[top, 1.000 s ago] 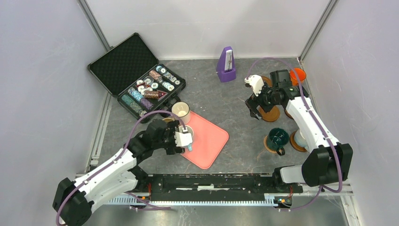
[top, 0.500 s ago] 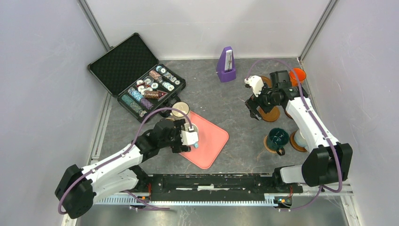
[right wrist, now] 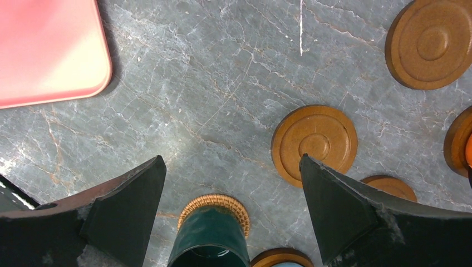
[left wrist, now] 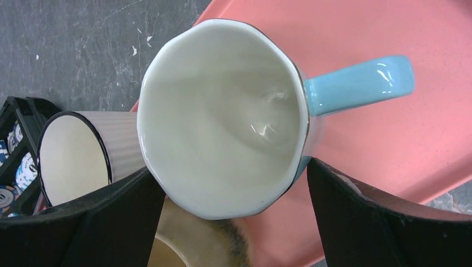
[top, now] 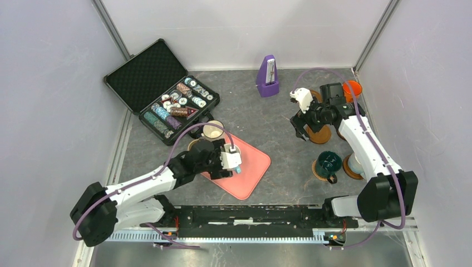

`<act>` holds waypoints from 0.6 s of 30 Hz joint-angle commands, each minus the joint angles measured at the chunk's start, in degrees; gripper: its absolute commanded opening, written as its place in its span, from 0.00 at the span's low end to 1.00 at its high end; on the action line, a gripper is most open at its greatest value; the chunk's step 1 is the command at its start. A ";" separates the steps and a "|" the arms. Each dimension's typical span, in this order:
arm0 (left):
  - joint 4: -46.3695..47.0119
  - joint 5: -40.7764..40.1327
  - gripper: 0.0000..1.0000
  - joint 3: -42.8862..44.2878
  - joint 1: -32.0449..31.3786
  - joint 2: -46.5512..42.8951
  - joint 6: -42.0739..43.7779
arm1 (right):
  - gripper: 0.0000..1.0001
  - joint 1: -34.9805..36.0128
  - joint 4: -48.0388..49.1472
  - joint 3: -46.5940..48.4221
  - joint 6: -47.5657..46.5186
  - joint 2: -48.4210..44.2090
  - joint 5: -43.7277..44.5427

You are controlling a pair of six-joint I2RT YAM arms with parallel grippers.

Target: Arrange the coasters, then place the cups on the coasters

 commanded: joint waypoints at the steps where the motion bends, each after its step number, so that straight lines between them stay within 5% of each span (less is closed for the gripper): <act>1: 3.14 -2.85 1.00 3.70 -0.43 0.58 -5.70 | 0.98 0.63 2.65 -0.59 3.17 -0.90 -2.56; 13: -20.37 -8.81 1.00 9.40 -0.03 -11.68 -7.26 | 0.95 18.38 6.31 -5.26 10.43 -0.35 -5.07; 18: -27.45 -12.40 1.00 13.28 4.10 -17.97 -14.61 | 0.98 27.71 9.41 -4.97 15.52 1.41 -4.19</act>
